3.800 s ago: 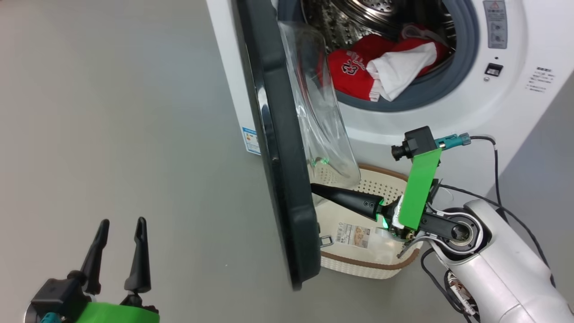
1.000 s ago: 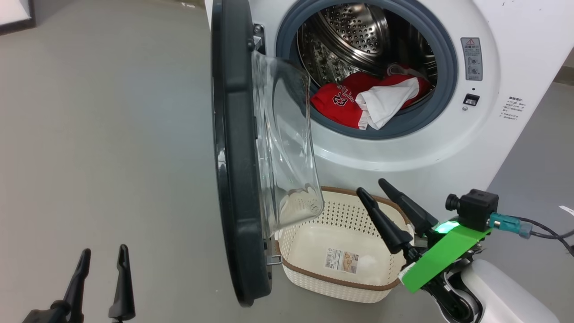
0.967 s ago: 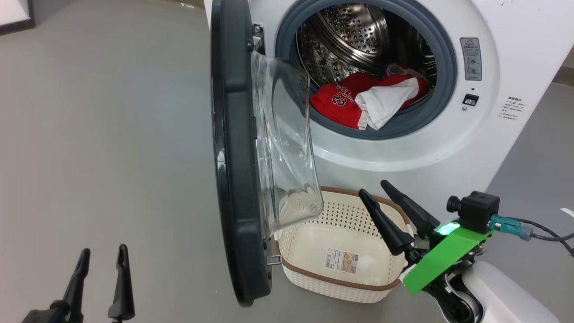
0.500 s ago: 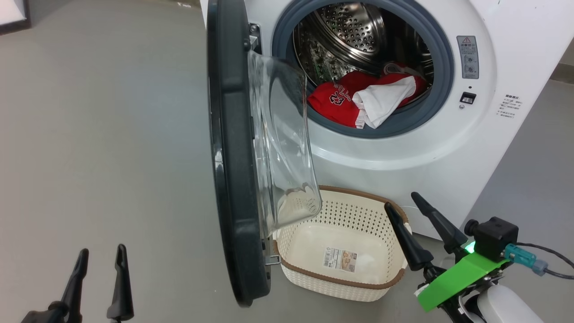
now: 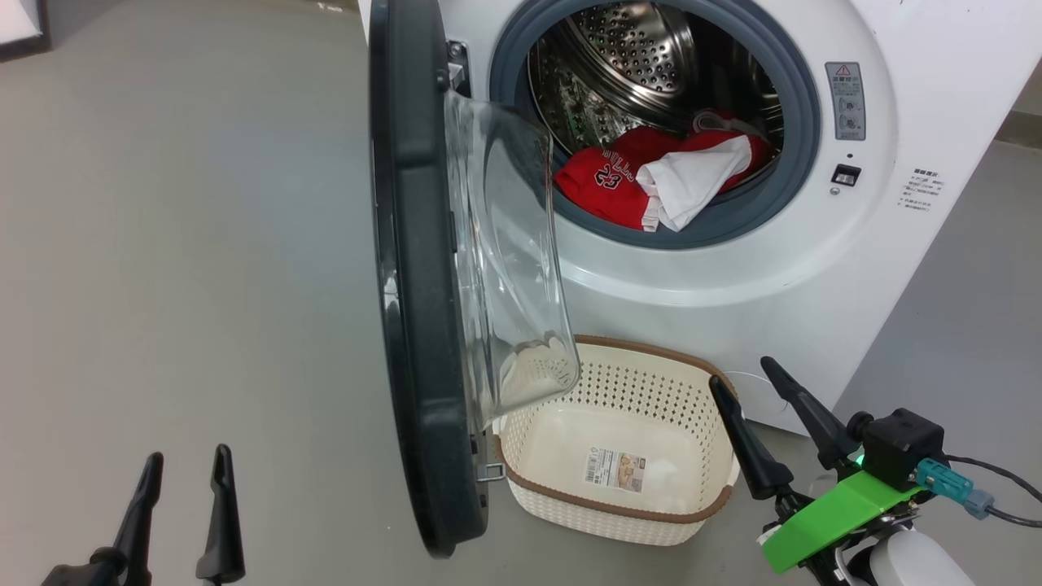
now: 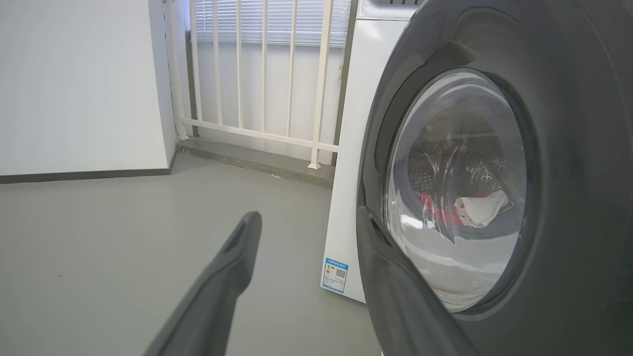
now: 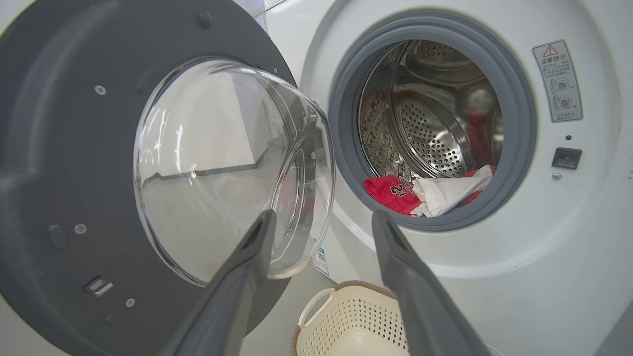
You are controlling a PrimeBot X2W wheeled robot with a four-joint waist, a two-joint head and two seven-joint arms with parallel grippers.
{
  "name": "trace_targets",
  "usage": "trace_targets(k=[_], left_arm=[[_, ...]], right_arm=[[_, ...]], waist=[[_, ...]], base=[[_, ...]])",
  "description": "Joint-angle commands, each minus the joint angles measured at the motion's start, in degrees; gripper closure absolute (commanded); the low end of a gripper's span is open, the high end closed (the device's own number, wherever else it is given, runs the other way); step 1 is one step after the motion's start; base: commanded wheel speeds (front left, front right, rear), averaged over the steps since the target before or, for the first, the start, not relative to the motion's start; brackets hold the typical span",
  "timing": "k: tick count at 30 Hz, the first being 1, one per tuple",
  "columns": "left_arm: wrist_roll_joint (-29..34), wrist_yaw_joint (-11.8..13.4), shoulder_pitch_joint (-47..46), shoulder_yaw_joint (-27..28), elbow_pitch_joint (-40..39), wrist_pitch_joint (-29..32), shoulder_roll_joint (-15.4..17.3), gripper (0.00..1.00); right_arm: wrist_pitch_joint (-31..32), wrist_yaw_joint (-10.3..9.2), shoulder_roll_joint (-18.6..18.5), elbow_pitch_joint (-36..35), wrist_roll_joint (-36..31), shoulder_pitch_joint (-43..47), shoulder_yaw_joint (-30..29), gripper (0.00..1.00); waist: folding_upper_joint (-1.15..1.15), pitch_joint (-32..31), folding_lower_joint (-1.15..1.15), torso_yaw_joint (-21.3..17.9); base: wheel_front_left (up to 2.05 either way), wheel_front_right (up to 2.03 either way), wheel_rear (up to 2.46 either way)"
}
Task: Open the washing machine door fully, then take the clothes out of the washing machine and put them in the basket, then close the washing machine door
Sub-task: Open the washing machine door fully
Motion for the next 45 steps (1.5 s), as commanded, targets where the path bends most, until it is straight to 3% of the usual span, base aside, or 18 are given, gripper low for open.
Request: trace_targets(k=[1, 40, 41, 42, 43, 44, 45], left_arm=[[0.6, -0.2, -1.5, 1.6, -1.5, -0.5, 0.7, 0.00], [0.0, -0.2, -2.2, 1.1, -1.0, -0.5, 1.7, 0.00], [0.1, -0.2, -2.4, 1.1, -1.0, -0.5, 1.7, 0.07], [0.1, -0.2, -2.6, 1.1, -1.2, -0.5, 1.8, 0.45], [0.2, -0.2, -2.9, 1.1, -1.4, -0.5, 1.9, 0.69], [0.3, -0.2, -3.2, 1.1, -1.8, -0.5, 2.0, 1.00], [0.3, -0.2, -3.5, 1.1, -2.2, -0.5, 2.1, 1.00]], right_arm=[[-0.7, 0.09, 0.1, -1.5, -0.3, 0.0, 0.6, 0.00], [-0.7, 0.09, 1.1, -0.5, -0.3, 0.9, 0.5, 0.00], [-0.7, 0.09, 1.1, -0.5, -0.3, 0.8, 0.5, 0.00], [-0.7, 0.09, 1.1, -0.5, -0.3, 0.8, 0.4, 0.00], [-0.7, 0.09, 1.1, -0.5, -0.3, 0.8, 0.4, 0.00], [-0.7, 0.09, 1.1, -0.5, -0.3, 0.8, 0.4, 0.00], [-0.7, 0.09, 1.1, -0.5, -0.3, 0.8, 0.4, 0.00]], waist=[[0.00, 0.0, 0.00, -0.1], [0.00, -0.7, 0.00, -0.9], [0.00, -0.6, 0.00, -0.9], [0.00, -0.6, 0.00, -1.0], [0.00, -0.6, 0.00, -1.0], [0.00, -0.6, 0.00, -1.0], [0.00, -0.6, 0.00, -1.0]], base=[[0.00, 0.00, 0.00], [0.00, 0.00, 0.00], [0.00, 0.00, 0.00], [0.00, 0.00, 0.00], [0.00, 0.00, 0.00], [0.00, 0.00, 0.00], [0.00, 0.00, 0.00]])
